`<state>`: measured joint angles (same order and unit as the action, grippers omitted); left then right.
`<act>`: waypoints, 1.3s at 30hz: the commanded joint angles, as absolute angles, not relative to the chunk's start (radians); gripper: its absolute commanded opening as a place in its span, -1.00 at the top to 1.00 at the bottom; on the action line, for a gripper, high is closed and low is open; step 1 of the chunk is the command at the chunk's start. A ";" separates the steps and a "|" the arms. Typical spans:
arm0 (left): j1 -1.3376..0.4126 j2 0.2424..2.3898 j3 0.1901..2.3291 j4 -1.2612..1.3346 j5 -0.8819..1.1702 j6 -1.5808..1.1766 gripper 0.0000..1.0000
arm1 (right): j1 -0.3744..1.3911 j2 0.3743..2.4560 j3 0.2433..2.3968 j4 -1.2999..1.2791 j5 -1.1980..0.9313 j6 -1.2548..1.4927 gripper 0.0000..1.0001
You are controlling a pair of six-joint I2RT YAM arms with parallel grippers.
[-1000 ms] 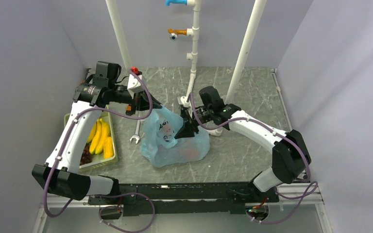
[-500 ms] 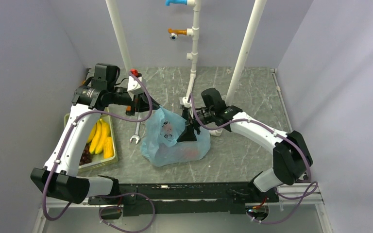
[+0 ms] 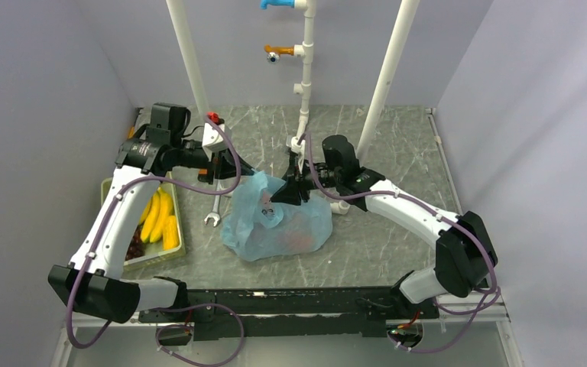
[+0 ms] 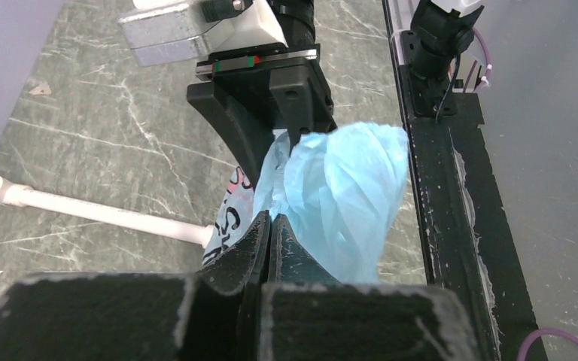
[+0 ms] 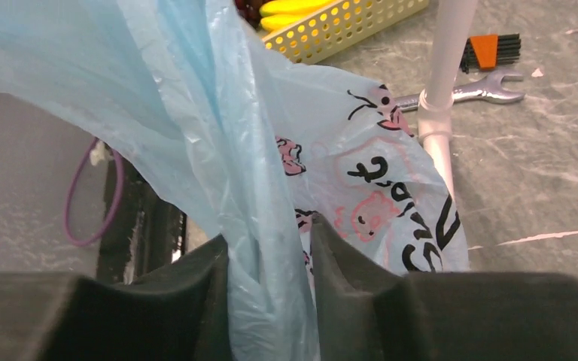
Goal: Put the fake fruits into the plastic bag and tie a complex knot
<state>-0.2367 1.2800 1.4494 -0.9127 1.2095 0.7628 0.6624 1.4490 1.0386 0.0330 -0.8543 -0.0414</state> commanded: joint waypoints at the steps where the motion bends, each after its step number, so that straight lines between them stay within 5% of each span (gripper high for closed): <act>1: -0.242 1.255 1.426 -0.862 1.219 0.731 1.00 | 0.671 1.421 1.034 0.092 -0.816 -0.009 0.46; 5: -0.240 1.248 1.380 -0.885 1.147 0.767 1.00 | 0.655 1.353 1.002 0.017 -0.827 -0.074 0.97; 10: -0.236 1.223 1.320 -0.806 1.050 0.747 1.00 | 0.655 1.316 0.966 -0.046 -0.837 -0.128 1.00; 11: -0.226 1.221 1.323 -0.794 1.037 0.730 0.81 | 0.655 1.319 0.964 -0.042 -0.838 -0.127 1.00; 12: -0.210 1.217 1.337 -0.807 1.041 0.731 0.36 | 0.655 1.320 0.965 -0.042 -0.840 -0.128 1.00; 13: -0.183 1.216 1.364 -0.833 1.040 0.759 -0.31 | 0.654 1.324 0.967 -0.039 -0.841 -0.126 1.00; 17: -0.083 1.186 1.413 -0.989 0.995 0.949 -0.78 | 0.656 1.332 0.973 -0.038 -0.844 -0.128 1.00; 24: 0.063 1.290 1.560 -1.574 1.033 1.473 -0.84 | 0.642 1.335 0.974 -0.025 -0.842 -0.107 1.00; 39: -0.280 1.260 1.473 -1.326 1.205 1.201 -0.79 | 0.622 1.354 0.997 -0.038 -0.856 -0.110 1.00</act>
<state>-0.2268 1.2594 1.4738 -1.3937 1.1110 1.2716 0.6312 1.3560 0.9691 -0.0536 -0.8394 -0.1040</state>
